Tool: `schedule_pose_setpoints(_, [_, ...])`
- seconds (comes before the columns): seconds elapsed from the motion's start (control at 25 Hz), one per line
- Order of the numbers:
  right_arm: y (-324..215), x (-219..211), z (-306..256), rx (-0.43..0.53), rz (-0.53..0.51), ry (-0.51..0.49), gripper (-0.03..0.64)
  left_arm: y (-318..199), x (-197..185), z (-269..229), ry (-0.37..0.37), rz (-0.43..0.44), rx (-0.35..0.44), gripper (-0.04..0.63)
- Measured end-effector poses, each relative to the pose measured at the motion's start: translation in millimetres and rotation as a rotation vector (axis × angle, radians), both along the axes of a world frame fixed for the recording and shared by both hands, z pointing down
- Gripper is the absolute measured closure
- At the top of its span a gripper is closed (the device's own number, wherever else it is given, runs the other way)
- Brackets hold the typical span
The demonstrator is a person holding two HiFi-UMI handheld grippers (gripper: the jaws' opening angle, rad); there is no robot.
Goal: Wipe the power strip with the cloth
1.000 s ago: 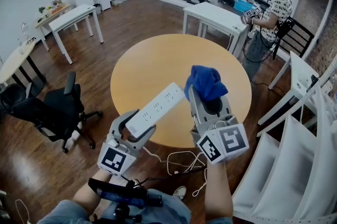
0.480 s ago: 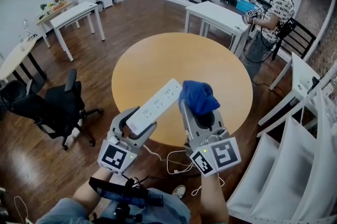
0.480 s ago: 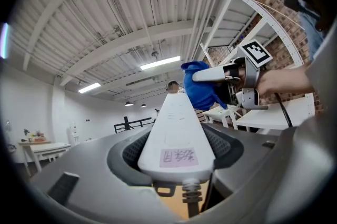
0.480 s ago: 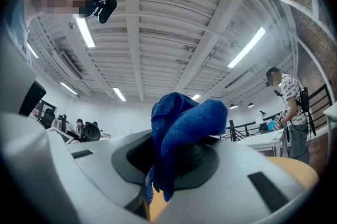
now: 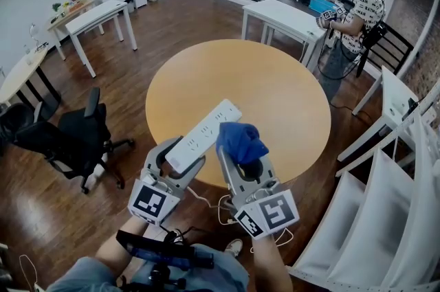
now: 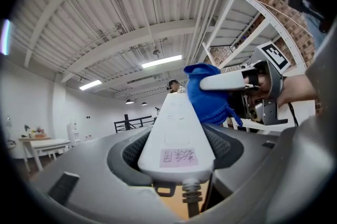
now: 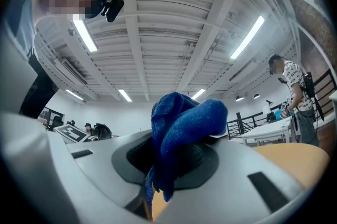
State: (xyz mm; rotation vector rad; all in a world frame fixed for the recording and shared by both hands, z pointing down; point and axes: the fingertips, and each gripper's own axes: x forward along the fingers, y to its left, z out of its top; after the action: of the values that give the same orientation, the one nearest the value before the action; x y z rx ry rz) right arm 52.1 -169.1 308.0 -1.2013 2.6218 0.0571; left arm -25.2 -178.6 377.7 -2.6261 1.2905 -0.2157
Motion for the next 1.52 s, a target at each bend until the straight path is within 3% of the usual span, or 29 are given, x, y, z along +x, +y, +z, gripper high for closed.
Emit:
schedule_pose_setpoints(0.6, [9, -18, 24, -0.049, -0.047, -0.019, 0.541, -11, 1, 17, 0.021, -0.021, -0.053, 0.301])
schedule_pose_setpoints(0.84, [5, -8, 34, -0.075, -0.019, -0.017, 0.541, -39, -1, 90, 0.024, -0.031, -0.171, 0.301])
schedule_pose_setpoints(1.2, [9, 17, 53, -0.13, 0.048, -0.013, 0.541, -70, -1, 222, -0.06, -0.105, -0.486, 0.301])
schedule_pose_setpoints(1.52, [9, 33, 67, -0.171, 0.085, -0.005, 0.541, -75, 0, 274, -0.117, -0.125, -0.585, 0.301])
